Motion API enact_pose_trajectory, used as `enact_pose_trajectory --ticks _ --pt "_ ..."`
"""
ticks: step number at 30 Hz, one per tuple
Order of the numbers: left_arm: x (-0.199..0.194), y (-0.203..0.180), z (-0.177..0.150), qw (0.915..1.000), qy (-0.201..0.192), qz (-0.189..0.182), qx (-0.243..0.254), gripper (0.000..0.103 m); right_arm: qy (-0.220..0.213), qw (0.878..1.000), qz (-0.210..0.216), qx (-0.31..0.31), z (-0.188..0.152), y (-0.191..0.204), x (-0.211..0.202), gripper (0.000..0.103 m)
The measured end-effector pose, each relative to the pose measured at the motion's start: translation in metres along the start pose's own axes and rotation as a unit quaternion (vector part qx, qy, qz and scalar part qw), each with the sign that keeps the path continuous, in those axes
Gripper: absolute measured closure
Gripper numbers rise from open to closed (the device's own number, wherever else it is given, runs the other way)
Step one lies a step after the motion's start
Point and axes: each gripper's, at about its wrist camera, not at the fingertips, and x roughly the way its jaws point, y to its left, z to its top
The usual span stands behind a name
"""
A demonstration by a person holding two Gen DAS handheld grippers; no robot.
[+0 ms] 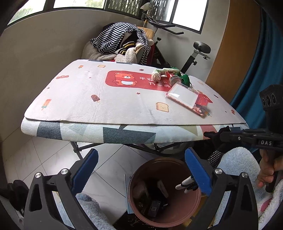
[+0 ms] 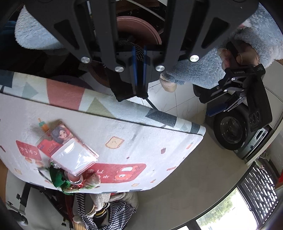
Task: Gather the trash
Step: 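Drop the green packet into the bin with the left gripper while the right drops the glove, then grasp the clear card sleeve with the right gripper while the left grasps the plastic wrapper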
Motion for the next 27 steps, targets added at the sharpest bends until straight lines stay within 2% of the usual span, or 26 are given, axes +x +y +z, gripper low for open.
enact_pose_trajectory --ticks 9,13,22,23,24,25,27 --pt "-0.003 0.004 -0.018 0.9994 -0.015 0.025 -0.017 0.007 0.051 0.998 -0.002 0.028 -0.014 -0.01 0.035 0.093" --pt "0.004 0.001 -0.02 0.9992 -0.003 0.036 -0.014 0.007 0.066 0.997 -0.004 0.047 -0.016 -0.018 0.047 0.092" --pt "0.012 0.008 -0.021 0.998 0.004 0.053 -0.034 0.007 0.076 0.996 -0.026 0.046 -0.018 -0.021 0.055 0.078" --pt "0.012 0.01 -0.021 0.9978 0.005 0.054 -0.038 0.007 0.074 0.996 -0.029 0.046 -0.017 -0.022 0.054 0.075" --pt "0.013 0.011 -0.021 0.9976 0.006 0.055 -0.042 0.007 0.071 0.996 -0.032 0.047 -0.017 -0.023 0.053 0.061" --pt "0.013 0.013 -0.021 0.9974 0.006 0.055 -0.045 0.007 0.068 0.996 -0.036 0.047 -0.016 -0.025 0.052 0.038" --pt "0.013 0.015 -0.021 0.9971 0.007 0.056 -0.051 0.007 0.049 0.997 -0.05 0.044 -0.015 -0.027 0.046 0.018"
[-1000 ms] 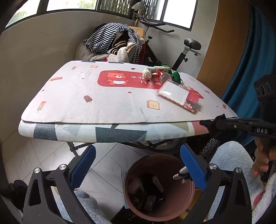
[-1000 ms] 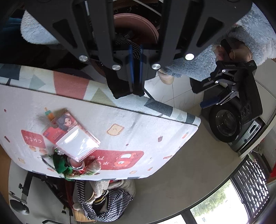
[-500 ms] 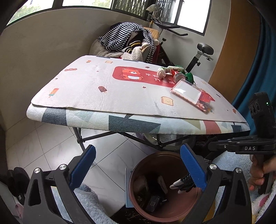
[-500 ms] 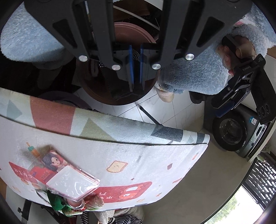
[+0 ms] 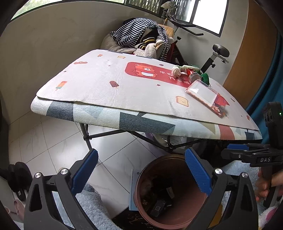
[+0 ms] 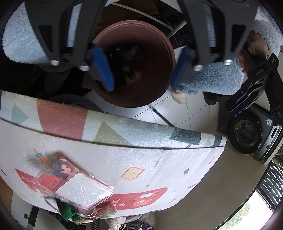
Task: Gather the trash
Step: 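Grasp the clear card sleeve with the right gripper while the left grasps the plastic wrapper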
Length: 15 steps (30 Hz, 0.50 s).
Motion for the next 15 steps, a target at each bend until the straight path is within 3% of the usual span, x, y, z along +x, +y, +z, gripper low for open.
enact_pose_trajectory --ticks 4,8,15 --pt "0.001 0.003 0.0 1.0 0.001 0.003 -0.007 0.007 -0.027 0.999 -0.027 -0.009 0.005 -0.007 -0.008 0.007" --pt "0.0 0.001 0.001 1.0 0.002 0.007 -0.001 0.007 -0.065 0.995 -0.069 -0.01 0.015 -0.021 -0.02 0.006" --pt "0.0 0.001 0.007 1.0 0.004 0.003 -0.002 0.007 -0.126 0.988 -0.094 -0.002 0.046 -0.054 -0.044 0.006"
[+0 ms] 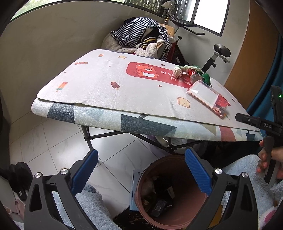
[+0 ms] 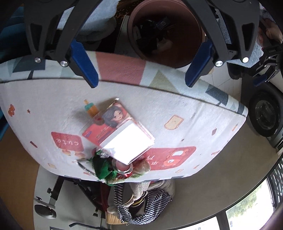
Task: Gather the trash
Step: 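Grasp the clear card sleeve with the right gripper while the left grasps the plastic wrapper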
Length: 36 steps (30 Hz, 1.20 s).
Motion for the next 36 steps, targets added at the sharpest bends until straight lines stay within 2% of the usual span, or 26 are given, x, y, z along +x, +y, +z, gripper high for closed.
enact_pose_trajectory --ticks 6,11,17,20,22,23,26,30,33,36 --pt "0.002 0.01 0.011 0.9993 -0.003 -0.001 -0.037 0.007 -0.047 0.997 0.014 0.052 0.027 -0.045 0.01 0.006" --pt "0.009 0.011 0.021 0.9983 -0.003 -0.005 -0.057 0.007 -0.043 0.989 0.045 0.131 0.04 -0.086 0.044 0.013" --pt "0.018 0.001 0.03 0.9989 0.002 -0.008 -0.046 0.007 -0.022 0.981 0.053 0.185 0.052 -0.103 0.078 0.019" --pt "0.024 -0.003 0.033 0.9989 0.005 -0.012 -0.045 0.007 -0.016 0.978 0.064 0.199 0.055 -0.105 0.09 0.034" --pt "0.026 -0.007 0.035 0.9988 0.006 -0.014 -0.046 0.007 -0.013 0.976 0.07 0.205 0.055 -0.106 0.093 0.07" --pt "0.027 -0.008 0.037 0.9988 0.005 -0.015 -0.047 0.007 -0.008 0.974 0.076 0.212 0.054 -0.108 0.094 0.07" --pt "0.029 -0.01 0.04 0.9989 0.002 -0.016 -0.045 0.007 -0.031 0.966 0.109 0.234 0.051 -0.111 0.083 0.078" --pt "0.032 -0.011 0.044 0.999 0.005 -0.019 -0.039 0.007 -0.07 0.965 0.144 0.208 0.062 -0.096 0.049 0.091" --pt "0.032 -0.014 0.049 0.9989 0.004 -0.025 -0.039 0.007 -0.115 0.963 0.15 0.189 0.076 -0.09 0.015 0.093" --pt "0.031 -0.021 0.056 0.9986 -0.005 -0.039 -0.035 0.007 -0.163 0.959 0.138 0.188 0.088 -0.093 -0.019 0.093"
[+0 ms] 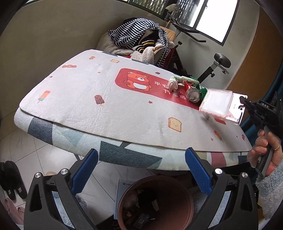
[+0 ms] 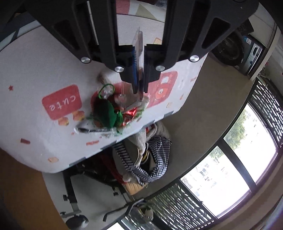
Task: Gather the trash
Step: 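Grasp the clear card sleeve with the right gripper while the left grasps the plastic wrapper, then drop the plastic wrapper into the bin with the left gripper while the right carries the sleeve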
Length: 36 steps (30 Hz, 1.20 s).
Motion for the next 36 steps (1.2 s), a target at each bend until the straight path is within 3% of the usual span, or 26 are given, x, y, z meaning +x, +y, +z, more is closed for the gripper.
enact_pose_trajectory --ticks 2,5,9,13,19,25,26,28,30,36 --pt "0.001 -0.008 0.005 0.9999 -0.004 -0.01 0.007 0.009 -0.031 0.999 -0.005 -0.011 0.012 0.006 -0.018 0.093" --pt "0.008 -0.026 0.014 0.9994 0.001 -0.025 0.024 0.016 -0.068 0.994 -0.058 -0.062 0.025 0.018 -0.038 0.093" --pt "0.028 -0.054 0.028 0.998 0.011 -0.054 0.032 0.019 -0.082 0.986 -0.109 -0.091 0.031 0.015 -0.052 0.093" --pt "0.068 -0.1 0.044 0.9945 0.029 -0.078 0.063 0.024 -0.086 0.984 -0.128 -0.085 0.033 -0.003 -0.055 0.093" --pt "0.143 -0.186 0.064 0.9828 0.074 -0.114 0.126 0.034 -0.088 0.986 -0.129 -0.055 0.037 -0.031 -0.056 0.093" --pt "0.214 -0.247 0.061 0.9702 0.113 -0.089 0.195 0.046 -0.094 0.986 -0.128 -0.045 0.042 -0.049 -0.061 0.093" --pt "0.223 -0.25 0.062 0.9706 0.116 -0.083 0.194 0.047 -0.094 0.986 -0.128 -0.048 0.042 -0.05 -0.062 0.093" --pt "0.241 -0.253 0.064 0.972 0.129 -0.062 0.186 0.061 -0.093 0.986 -0.129 -0.053 0.042 -0.052 -0.063 0.093" --pt "0.257 -0.249 0.07 0.9751 0.14 -0.052 0.164 0.07 -0.09 0.986 -0.128 -0.051 0.041 -0.056 -0.064 0.093" --pt "0.265 -0.251 0.082 0.9747 0.133 -0.051 0.172 0.079 -0.084 0.987 -0.128 -0.046 0.039 -0.061 -0.062 0.093"
